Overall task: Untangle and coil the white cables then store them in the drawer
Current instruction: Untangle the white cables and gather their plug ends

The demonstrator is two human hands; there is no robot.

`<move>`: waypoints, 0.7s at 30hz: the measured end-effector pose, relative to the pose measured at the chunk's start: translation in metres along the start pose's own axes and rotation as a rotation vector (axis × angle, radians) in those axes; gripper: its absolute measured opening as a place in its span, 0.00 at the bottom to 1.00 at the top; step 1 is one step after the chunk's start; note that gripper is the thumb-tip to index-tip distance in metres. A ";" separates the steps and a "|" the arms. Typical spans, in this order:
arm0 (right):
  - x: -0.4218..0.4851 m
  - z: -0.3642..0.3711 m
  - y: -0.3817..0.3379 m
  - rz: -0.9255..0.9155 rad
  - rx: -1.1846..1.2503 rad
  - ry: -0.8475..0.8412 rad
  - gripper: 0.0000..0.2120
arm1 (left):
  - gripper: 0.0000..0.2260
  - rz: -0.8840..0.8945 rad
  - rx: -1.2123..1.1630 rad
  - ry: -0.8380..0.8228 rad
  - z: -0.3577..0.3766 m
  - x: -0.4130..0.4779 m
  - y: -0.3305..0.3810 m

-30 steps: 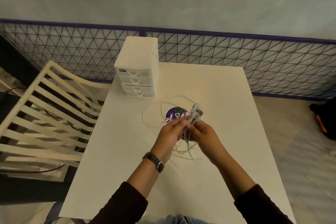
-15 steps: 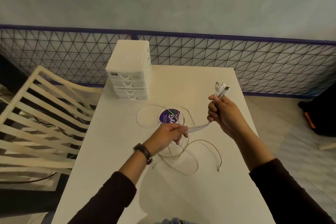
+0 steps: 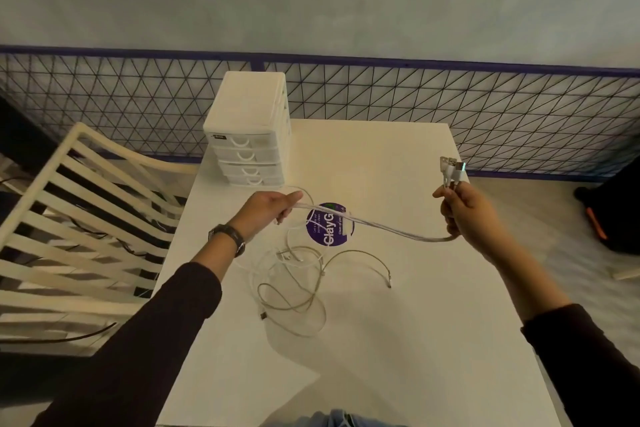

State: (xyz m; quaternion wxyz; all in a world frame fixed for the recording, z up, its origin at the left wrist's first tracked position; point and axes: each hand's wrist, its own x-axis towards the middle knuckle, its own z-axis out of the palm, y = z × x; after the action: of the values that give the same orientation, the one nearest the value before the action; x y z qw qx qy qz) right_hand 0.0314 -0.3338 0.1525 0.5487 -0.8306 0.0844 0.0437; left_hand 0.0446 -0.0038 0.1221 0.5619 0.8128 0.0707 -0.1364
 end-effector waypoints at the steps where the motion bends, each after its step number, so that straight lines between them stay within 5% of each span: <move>1: 0.001 -0.003 0.004 -0.027 -0.104 0.029 0.11 | 0.19 0.003 0.055 0.001 -0.004 0.003 0.000; 5: 0.001 -0.028 0.020 -0.095 -0.461 0.157 0.10 | 0.16 0.021 0.191 0.035 -0.031 0.014 -0.002; 12: -0.001 -0.023 0.040 -0.159 -0.605 0.109 0.09 | 0.15 0.065 -0.078 0.049 -0.019 0.009 0.044; 21: 0.002 0.006 0.001 -0.277 -0.461 0.120 0.09 | 0.14 0.613 -0.334 0.032 -0.013 -0.009 0.234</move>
State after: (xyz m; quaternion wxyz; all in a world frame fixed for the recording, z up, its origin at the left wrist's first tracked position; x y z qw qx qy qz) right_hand 0.0332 -0.3290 0.1486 0.3399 -0.9383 -0.0097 -0.0628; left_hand 0.1008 -0.0751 0.3384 0.7009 0.6950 -0.1464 0.0650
